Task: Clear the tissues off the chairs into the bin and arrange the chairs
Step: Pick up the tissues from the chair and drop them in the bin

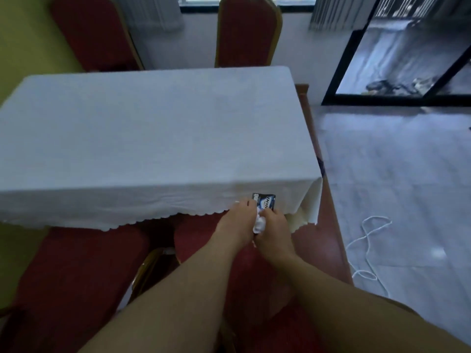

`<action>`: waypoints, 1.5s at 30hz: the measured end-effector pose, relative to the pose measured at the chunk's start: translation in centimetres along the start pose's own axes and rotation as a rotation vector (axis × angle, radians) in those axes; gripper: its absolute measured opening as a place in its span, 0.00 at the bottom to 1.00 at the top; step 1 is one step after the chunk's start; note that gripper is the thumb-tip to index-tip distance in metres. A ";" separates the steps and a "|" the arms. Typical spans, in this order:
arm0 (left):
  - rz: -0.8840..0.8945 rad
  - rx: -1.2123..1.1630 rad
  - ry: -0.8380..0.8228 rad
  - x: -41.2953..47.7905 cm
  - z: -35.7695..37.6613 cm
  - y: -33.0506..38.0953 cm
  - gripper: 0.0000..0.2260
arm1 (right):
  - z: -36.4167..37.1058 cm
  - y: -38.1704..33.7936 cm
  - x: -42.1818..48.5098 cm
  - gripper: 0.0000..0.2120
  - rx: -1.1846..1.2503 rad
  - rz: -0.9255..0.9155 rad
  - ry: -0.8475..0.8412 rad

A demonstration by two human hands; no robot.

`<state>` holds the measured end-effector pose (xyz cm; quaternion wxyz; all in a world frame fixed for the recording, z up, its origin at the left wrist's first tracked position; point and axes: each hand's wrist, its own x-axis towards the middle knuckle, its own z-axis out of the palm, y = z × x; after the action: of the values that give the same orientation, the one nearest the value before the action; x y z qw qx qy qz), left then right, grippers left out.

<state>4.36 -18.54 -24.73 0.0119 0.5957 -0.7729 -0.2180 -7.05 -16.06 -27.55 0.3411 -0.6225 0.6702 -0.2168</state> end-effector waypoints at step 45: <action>-0.081 -0.049 0.176 16.2 -5.8 25.5 0.20 | -30.1 8.3 13.3 0.08 -0.101 -0.303 -0.101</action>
<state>-22.06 -30.41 -14.46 0.0856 0.6429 -0.7386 -0.1837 -34.51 -32.04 -15.70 0.3062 -0.7429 0.5605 -0.2002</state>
